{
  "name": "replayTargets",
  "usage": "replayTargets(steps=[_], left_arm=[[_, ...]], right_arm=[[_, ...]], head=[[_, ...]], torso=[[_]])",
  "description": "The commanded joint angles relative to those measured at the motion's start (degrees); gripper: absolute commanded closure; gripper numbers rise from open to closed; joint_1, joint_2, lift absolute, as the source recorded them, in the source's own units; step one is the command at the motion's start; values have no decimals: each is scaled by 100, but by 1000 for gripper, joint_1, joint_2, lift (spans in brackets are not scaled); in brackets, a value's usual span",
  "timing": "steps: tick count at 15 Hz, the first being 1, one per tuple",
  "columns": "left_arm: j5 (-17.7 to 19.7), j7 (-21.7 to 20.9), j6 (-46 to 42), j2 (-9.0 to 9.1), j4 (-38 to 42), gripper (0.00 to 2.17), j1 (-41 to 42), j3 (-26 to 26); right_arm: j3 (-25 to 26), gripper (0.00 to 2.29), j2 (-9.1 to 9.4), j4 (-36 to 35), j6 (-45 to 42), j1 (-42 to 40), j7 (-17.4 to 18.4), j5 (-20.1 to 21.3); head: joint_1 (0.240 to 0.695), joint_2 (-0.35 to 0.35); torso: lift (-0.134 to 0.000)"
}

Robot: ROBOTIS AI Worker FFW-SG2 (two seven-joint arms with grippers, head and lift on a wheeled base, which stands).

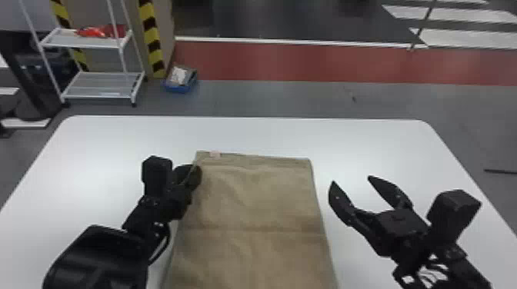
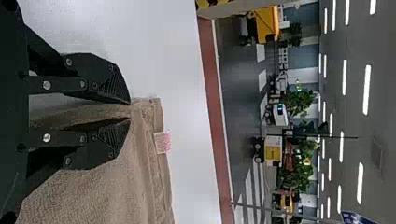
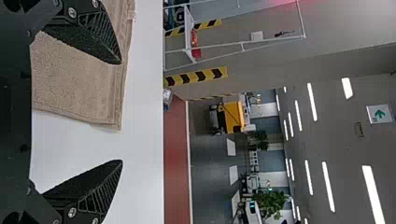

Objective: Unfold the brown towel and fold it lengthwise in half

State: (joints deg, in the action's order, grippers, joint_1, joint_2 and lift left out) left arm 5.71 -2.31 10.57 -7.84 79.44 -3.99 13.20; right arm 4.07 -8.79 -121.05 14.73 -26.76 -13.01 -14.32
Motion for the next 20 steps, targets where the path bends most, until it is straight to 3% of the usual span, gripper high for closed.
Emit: replayTargets(steps=[1, 4, 8, 11, 15, 16, 18, 19, 20], left_arm=[[0, 73, -76, -25, 89, 1440, 100, -37], [0, 161, -94, -42, 634, 1440, 311, -37], [-35, 143, 223, -60, 1987, 1440, 856, 157], [-281, 73, 1014, -78, 2752, 1440, 1040, 904], [-562, 73, 1471, -25, 2840, 1430, 979, 2011], [-606, 73, 1506, -16, 2769, 1210, 961, 2196], [-527, -15, 1506, -25, 2717, 205, 952, 2231], [-483, -59, 1506, -42, 2717, 46, 979, 2231], [-475, -42, 1506, -60, 2787, 46, 1031, 2160]], right_arm=[[-3, 137, 9, 20, -17, 22, 0, 9], [-3, 137, 18, 46, -17, 40, 0, 17], [50, 137, 18, 46, -53, 40, 158, -35], [287, 140, 27, 64, -228, -13, 501, -158], [410, 144, 9, 152, -474, -22, 1371, -264], [401, 144, 9, 178, -474, -13, 1512, -273], [401, 144, 9, 196, -474, -13, 1538, -290], [401, 144, 9, 204, -422, 4, 1538, -290], [392, 144, 1, 213, -387, 13, 1512, -290]], head=[[695, -71], [695, -64], [695, -77], [695, -144], [695, -298], [695, -350], [695, -350], [695, -350], [695, -350]], torso=[[-119], [-119], [-119], [-119], [-119], [-119], [-119], [-119], [-119]])
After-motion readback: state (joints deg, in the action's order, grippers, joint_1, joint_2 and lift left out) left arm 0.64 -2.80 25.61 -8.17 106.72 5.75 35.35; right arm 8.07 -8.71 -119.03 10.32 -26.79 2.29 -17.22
